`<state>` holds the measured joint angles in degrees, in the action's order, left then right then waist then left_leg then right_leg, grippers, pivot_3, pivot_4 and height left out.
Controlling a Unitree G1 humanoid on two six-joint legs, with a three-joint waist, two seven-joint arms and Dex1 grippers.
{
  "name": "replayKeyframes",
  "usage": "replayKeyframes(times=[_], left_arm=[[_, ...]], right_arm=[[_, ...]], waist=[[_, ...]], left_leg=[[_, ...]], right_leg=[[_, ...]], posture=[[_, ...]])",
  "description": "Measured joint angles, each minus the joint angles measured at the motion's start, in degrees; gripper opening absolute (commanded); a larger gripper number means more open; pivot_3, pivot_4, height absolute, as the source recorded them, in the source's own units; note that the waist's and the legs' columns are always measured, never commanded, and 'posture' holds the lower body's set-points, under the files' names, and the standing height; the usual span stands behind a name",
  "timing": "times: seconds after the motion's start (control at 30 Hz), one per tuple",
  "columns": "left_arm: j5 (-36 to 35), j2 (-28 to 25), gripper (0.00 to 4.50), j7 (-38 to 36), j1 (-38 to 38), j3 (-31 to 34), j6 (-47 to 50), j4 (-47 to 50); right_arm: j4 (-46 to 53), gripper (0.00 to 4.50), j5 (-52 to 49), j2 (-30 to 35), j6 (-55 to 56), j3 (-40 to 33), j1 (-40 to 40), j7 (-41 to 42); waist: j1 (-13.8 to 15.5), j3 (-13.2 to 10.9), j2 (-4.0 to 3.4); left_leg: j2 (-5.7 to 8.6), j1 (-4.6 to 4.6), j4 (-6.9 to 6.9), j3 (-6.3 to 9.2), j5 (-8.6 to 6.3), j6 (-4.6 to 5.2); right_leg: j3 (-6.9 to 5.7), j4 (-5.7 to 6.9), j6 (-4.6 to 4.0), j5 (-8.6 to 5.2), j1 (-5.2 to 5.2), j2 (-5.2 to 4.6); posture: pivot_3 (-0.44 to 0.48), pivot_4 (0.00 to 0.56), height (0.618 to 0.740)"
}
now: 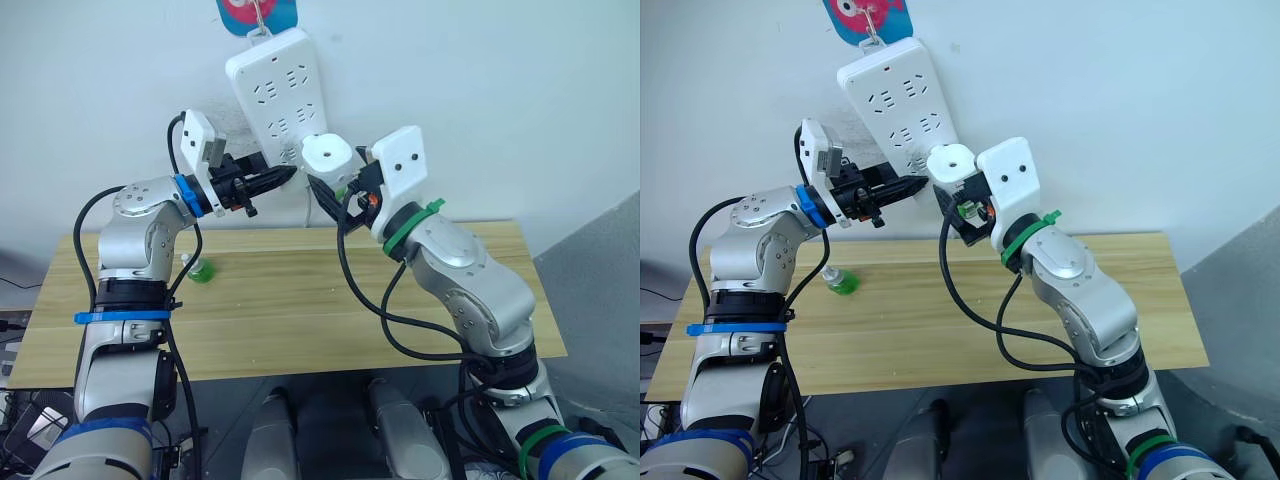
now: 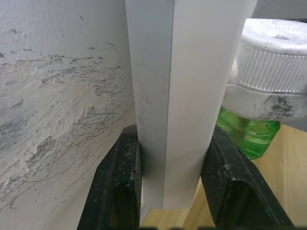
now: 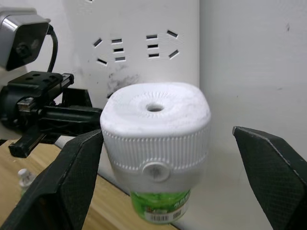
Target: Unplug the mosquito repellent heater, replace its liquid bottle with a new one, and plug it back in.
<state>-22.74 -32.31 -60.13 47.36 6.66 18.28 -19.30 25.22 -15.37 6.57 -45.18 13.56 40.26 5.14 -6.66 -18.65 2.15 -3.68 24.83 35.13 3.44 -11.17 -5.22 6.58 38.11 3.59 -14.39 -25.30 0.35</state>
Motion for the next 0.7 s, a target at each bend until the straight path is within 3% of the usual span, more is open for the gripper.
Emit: replayKeyframes(times=[0.07, 0.17, 0.27, 0.57, 0.7], left_arm=[[0.0, 0.0, 1.3, 0.1, 0.0, 0.0, 0.1, 0.1], [0.0, 0.1, 1.3, 0.4, -0.1, -0.1, 0.2, 0.5], [0.0, 0.1, 1.3, 0.6, -0.1, -0.1, 0.2, 0.6], [0.4, 0.2, 1.3, 1.2, -0.2, -0.2, 0.2, 0.5], [0.6, 0.7, 1.3, 1.4, -0.1, -1.1, -1.7, 0.4]], right_arm=[[-2.1, 4.5, 1.2, -1.2, 1.2, 0.5, 1.1, 0.0], [-3.3, 3.96, 2.6, -2.4, 2.4, 1.2, 1.6, 0.0], [-4.7, 2.99, 3.5, -2.9, 3.4, 1.1, 1.7, 0.1], [-4.4, 2.96, 5.0, -3.1, 2.5, 0.8, 1.7, 1.3], [0.9, 2.96, 4.5, -2.8, -3.4, -0.7, 0.7, 1.3]], waist=[[0.0, 0.0, 0.0], [0.0, 0.0, 0.0], [0.0, 0.0, 0.0], [0.0, 0.0, 0.0], [0.3, 0.0, 0.0]], left_leg=[[0.0, 0.0, 0.0, 0.01, 0.0, 0.0], [0.0, 0.03, 0.0, 0.04, 0.0, 0.0], [0.01, 0.04, 0.0, 0.05, 0.0, 0.0], [0.01, 0.04, 0.05, 0.1, 0.01, -0.01], [0.06, 0.11, -0.01, 0.26, 0.0, -0.01]], right_leg=[[-0.01, 0.01, 0.0, 0.0, 0.0, 0.0], [-0.04, -0.01, 0.0, 0.0, 0.0, -0.01], [-0.05, 0.0, -0.01, 0.01, 0.0, -0.02], [-0.09, 0.05, -0.01, 0.01, 0.01, -0.02], [-0.31, 0.01, -0.01, 0.01, 0.03, -0.11]], posture=[[-0.246, 0.335, 0.74], [-0.248, 0.334, 0.74], [-0.247, 0.334, 0.74], [-0.253, 0.336, 0.74], [-0.255, 0.335, 0.74]])
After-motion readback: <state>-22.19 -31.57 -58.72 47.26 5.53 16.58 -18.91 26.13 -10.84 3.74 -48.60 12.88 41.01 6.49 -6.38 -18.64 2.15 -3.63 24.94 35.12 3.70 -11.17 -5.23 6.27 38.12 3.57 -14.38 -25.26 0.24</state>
